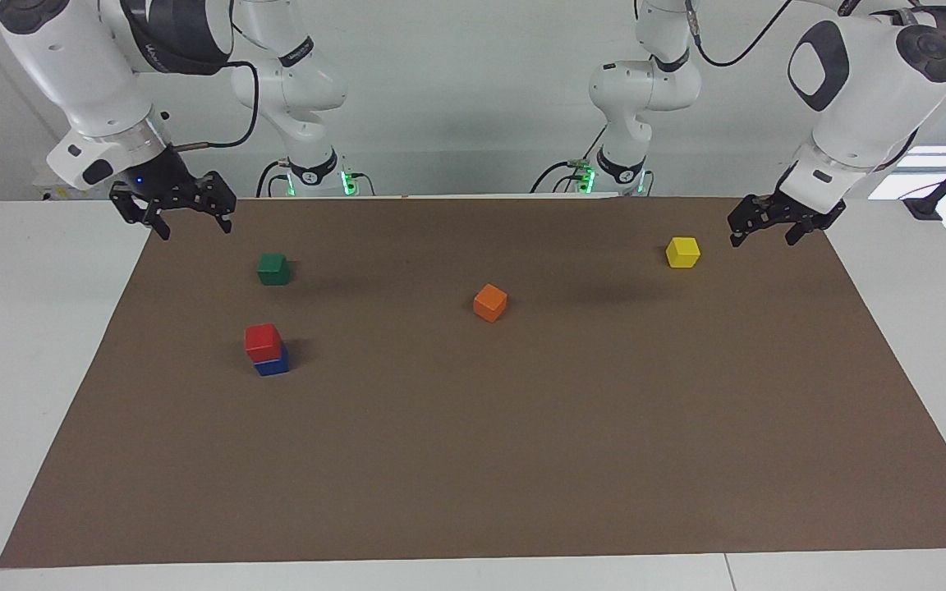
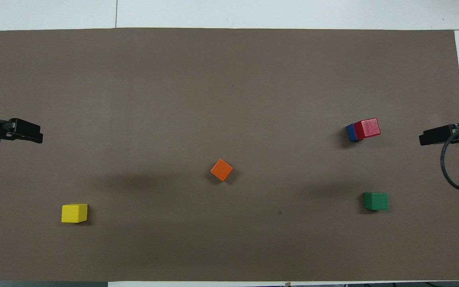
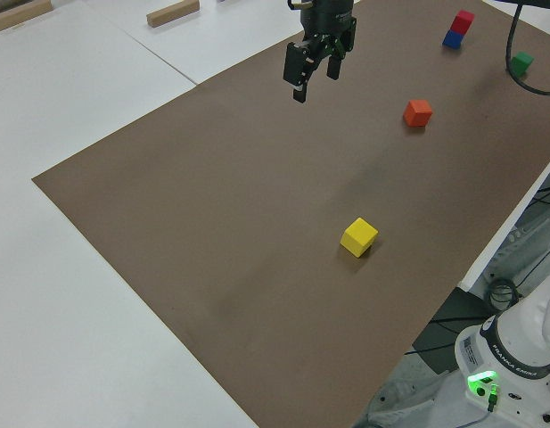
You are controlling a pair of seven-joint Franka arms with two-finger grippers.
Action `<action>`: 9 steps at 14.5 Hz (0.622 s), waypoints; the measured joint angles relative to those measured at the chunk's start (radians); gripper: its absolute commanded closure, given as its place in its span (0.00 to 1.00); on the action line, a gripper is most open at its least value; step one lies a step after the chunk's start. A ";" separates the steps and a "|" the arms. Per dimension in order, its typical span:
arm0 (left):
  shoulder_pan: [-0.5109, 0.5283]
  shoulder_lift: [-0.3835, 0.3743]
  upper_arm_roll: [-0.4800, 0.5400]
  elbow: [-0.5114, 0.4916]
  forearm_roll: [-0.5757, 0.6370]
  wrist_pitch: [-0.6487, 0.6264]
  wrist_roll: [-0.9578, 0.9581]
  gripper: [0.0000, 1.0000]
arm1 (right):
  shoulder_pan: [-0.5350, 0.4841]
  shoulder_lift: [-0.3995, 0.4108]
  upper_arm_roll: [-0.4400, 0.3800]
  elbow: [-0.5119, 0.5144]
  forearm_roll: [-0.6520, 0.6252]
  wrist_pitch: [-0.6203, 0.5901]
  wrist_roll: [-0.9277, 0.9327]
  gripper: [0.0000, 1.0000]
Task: Transfer red block to right arm and stack on blue block
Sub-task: 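Open the right gripper and withdraw it from the stack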
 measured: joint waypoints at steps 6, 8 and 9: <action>0.000 0.000 0.000 0.000 0.000 0.000 0.000 0.00 | -0.018 0.038 -0.001 0.046 -0.007 -0.033 0.000 0.01; 0.000 0.000 0.000 0.000 0.000 0.000 0.000 0.00 | -0.018 0.038 -0.001 0.047 -0.007 -0.033 0.000 0.01; 0.000 0.000 0.000 0.000 0.000 0.000 0.000 0.00 | -0.018 0.038 -0.001 0.047 -0.008 -0.033 0.000 0.01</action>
